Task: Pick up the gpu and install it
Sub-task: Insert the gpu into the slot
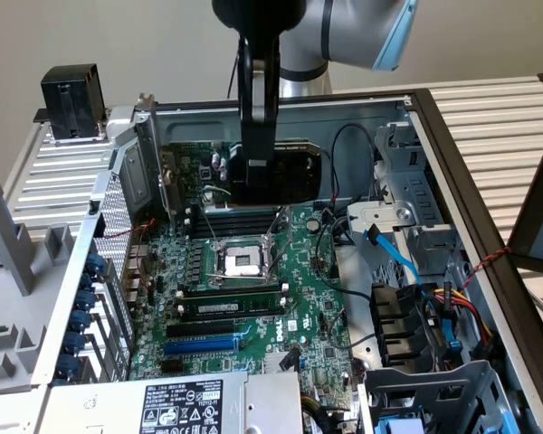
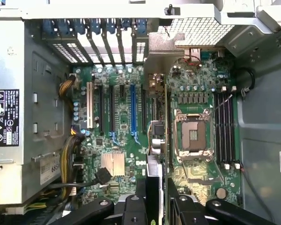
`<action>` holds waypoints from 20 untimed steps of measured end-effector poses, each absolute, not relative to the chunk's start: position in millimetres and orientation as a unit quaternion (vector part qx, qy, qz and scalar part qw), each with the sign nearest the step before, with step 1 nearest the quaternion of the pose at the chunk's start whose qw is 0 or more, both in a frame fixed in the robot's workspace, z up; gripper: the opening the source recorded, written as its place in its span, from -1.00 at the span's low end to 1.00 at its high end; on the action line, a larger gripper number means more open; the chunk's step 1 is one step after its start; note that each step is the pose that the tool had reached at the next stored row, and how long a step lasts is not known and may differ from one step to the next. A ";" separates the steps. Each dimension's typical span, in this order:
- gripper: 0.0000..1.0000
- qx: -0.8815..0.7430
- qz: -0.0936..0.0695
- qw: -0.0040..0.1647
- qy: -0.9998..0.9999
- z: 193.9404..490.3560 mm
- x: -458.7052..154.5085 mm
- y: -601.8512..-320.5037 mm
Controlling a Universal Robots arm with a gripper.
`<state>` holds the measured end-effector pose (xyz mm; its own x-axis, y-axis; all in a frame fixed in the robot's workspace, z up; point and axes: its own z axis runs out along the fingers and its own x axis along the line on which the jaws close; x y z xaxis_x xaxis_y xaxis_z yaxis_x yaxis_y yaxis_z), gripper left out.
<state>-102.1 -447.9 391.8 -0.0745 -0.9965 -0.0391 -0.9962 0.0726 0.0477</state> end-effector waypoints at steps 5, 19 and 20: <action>-0.46 0.681 -0.015 -0.012 -0.732 388.9 -115.3 -447.4; -0.46 0.681 -0.008 -0.016 -0.732 367.7 -139.1 -447.1; -0.46 0.681 -0.008 -0.016 -0.732 366.0 -139.1 -447.1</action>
